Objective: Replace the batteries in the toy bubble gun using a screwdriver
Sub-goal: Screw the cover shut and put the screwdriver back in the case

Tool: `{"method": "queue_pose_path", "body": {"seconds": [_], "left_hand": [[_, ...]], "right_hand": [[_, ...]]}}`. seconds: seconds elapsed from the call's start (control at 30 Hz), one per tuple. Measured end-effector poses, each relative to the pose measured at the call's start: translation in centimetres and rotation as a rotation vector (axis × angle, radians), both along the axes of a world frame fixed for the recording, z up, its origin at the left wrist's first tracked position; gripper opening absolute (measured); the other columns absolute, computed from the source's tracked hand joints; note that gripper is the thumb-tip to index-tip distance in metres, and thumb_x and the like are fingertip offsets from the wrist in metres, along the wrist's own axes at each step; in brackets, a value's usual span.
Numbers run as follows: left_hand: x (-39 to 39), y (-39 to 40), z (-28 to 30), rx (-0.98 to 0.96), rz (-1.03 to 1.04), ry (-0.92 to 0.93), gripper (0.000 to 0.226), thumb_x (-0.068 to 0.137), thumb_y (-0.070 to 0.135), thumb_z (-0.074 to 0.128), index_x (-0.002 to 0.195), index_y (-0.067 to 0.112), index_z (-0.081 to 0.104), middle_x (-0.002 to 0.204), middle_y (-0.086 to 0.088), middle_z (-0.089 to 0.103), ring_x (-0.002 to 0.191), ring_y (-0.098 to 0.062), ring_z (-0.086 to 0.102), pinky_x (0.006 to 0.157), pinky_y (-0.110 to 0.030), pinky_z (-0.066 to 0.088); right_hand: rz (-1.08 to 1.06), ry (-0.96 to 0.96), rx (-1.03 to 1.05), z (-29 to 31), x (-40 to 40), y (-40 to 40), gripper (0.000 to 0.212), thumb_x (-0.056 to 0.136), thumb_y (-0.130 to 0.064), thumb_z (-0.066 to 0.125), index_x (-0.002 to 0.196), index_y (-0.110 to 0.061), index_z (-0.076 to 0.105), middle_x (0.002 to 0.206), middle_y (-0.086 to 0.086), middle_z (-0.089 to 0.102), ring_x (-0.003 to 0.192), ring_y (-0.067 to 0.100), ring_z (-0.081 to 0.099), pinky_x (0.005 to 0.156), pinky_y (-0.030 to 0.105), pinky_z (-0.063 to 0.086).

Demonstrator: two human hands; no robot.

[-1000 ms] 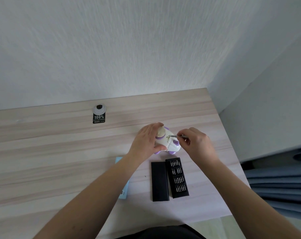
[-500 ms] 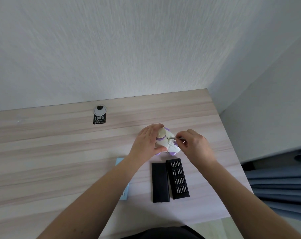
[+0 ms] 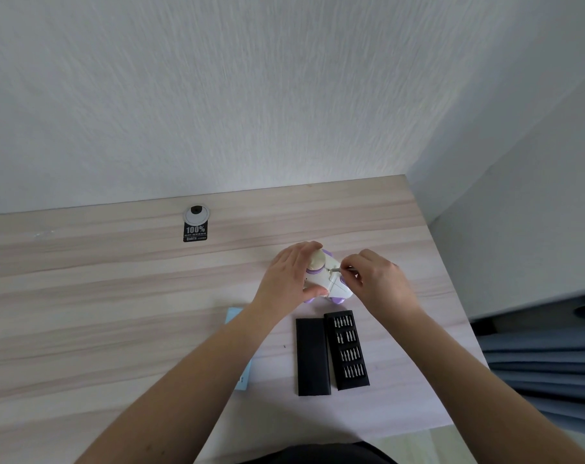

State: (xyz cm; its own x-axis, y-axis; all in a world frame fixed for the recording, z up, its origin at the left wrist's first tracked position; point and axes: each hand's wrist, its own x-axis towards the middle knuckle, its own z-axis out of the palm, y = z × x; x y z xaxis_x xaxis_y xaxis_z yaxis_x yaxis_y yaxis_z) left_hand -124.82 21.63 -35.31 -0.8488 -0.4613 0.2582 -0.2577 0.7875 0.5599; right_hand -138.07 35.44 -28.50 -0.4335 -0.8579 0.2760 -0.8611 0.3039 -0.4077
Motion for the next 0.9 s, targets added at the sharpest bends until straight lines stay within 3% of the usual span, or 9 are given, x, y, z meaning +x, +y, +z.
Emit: {"method": "queue_pose_path", "body": {"seconds": [0.27, 0.33, 0.43, 0.63, 0.8, 0.9], "left_hand": [[0.1, 0.0, 0.0, -0.012, -0.007, -0.010, 0.090, 0.058, 0.036, 0.087, 0.130, 0.024, 0.034, 0.129, 0.001, 0.056, 0.120, -0.020, 0.052, 0.106, -0.029, 0.033], [0.1, 0.0, 0.0, -0.015, -0.010, -0.004, 0.089, 0.058, 0.035, 0.087, 0.129, 0.023, 0.035, 0.128, 0.001, 0.056, 0.119, -0.020, 0.052, 0.105, -0.029, 0.034], [0.1, 0.0, 0.0, -0.013, -0.013, -0.002, 0.088, 0.058, 0.035, 0.086, 0.129, 0.023, 0.036, 0.127, 0.002, 0.057, 0.119, -0.019, 0.052, 0.104, -0.029, 0.034], [0.1, 0.0, -0.1, -0.003, -0.014, 0.008, 0.088, 0.057, 0.034, 0.086, 0.129, 0.022, 0.037, 0.128, 0.001, 0.056, 0.120, -0.020, 0.051, 0.105, -0.028, 0.032], [0.1, 0.0, 0.0, -0.004, -0.009, 0.015, 0.089, 0.055, 0.033, 0.088, 0.128, 0.021, 0.038, 0.127, 0.000, 0.057, 0.118, -0.020, 0.053, 0.104, -0.027, 0.032], [0.1, 0.0, 0.1, 0.008, -0.008, 0.006, 0.088, 0.056, 0.033, 0.087, 0.128, 0.022, 0.037, 0.127, 0.001, 0.057, 0.120, -0.021, 0.053, 0.105, -0.030, 0.035]], "right_hand": [[0.038, 0.016, 0.171, 1.0, -0.4, -1.3, 0.012, 0.070, -0.003, 0.076, 0.067, -0.009, 0.067, 0.063, 0.006, 0.056, 0.045, 0.028, 0.051, 0.043, 0.024, 0.034], [0.066, 0.019, 0.260, 1.5, -0.6, -1.6, 0.004, 0.078, -0.005, 0.070, 0.076, -0.008, 0.071, 0.076, 0.009, 0.061, 0.058, 0.032, 0.056, 0.051, 0.027, 0.037], [0.108, 0.030, 0.345, 2.2, -0.8, -2.1, 0.012, 0.087, -0.008, 0.062, 0.093, -0.011, 0.072, 0.093, 0.007, 0.062, 0.076, 0.031, 0.060, 0.060, 0.029, 0.039], [0.096, 0.073, 0.482, 2.4, -0.6, -2.8, 0.022, 0.087, -0.011, 0.061, 0.108, -0.017, 0.062, 0.104, 0.001, 0.058, 0.090, 0.024, 0.059, 0.070, 0.032, 0.046], [0.085, 0.124, 0.594, 3.0, -0.1, -3.2, 0.017, 0.096, -0.022, 0.047, 0.109, -0.012, 0.053, 0.102, 0.003, 0.058, 0.093, 0.025, 0.058, 0.068, 0.029, 0.037], [0.044, 0.192, 0.671, 3.6, 0.2, -3.7, 0.023, 0.099, -0.031, 0.043, 0.104, -0.011, 0.053, 0.090, 0.003, 0.052, 0.084, 0.026, 0.056, 0.065, 0.029, 0.032]]}}
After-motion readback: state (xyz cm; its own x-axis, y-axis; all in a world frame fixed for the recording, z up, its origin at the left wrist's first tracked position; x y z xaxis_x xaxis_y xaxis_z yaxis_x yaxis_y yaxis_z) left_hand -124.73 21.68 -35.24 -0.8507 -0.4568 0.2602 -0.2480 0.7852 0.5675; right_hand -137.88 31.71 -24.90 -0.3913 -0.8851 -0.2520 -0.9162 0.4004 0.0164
